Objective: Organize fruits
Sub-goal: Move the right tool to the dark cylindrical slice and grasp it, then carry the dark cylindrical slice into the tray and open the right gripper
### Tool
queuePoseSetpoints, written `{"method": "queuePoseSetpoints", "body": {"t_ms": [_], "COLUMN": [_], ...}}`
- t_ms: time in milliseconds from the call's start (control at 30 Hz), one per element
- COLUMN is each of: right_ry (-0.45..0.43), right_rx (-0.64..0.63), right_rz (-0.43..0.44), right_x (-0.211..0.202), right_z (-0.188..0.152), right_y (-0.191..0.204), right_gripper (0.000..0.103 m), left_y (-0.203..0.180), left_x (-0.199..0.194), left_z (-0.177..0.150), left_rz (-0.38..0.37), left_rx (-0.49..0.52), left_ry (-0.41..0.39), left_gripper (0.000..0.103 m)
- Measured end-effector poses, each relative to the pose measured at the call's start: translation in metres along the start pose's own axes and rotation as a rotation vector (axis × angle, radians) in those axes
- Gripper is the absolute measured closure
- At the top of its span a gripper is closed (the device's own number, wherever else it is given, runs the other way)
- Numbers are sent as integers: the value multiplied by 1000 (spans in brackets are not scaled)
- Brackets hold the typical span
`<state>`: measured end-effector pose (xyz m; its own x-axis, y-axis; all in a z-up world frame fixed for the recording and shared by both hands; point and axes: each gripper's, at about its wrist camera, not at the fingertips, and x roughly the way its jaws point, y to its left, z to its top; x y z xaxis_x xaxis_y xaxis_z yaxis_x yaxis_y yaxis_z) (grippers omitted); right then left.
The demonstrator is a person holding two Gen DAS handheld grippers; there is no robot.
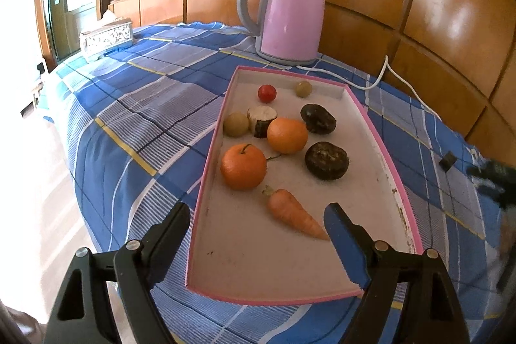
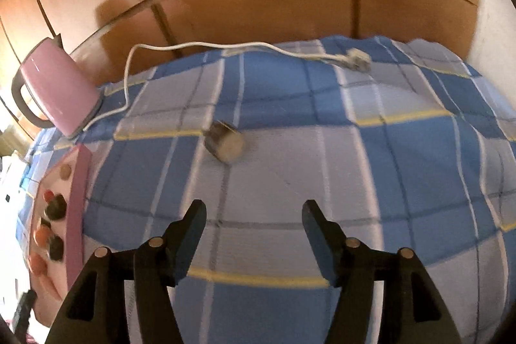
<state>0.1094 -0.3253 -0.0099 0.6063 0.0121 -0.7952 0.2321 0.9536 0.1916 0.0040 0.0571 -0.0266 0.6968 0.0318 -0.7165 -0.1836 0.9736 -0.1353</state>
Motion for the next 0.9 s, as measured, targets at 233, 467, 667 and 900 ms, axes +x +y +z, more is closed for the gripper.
{"method": "queuePoseSetpoints", "body": {"t_ms": [233,467,667,900], "right_ry": [38,80,86,86], "right_rx": [18,29,21,-23], "right_rz": [-35,-125,-118,-97], "right_x": [43,77,81,71], "right_z": [34,49,48,36], "right_y": [32,38,35,32], "right_gripper": [40,41,66,66], "left_y": [6,11,10,7], "left_x": [0,2,2,2], "left_z": [-2,-3,-3,-4], "left_rz": [12,16,10,3], "left_rx": [2,-9,-8,-2], "left_ry": [4,15,16,18], "left_gripper": [17,17,17,17]}}
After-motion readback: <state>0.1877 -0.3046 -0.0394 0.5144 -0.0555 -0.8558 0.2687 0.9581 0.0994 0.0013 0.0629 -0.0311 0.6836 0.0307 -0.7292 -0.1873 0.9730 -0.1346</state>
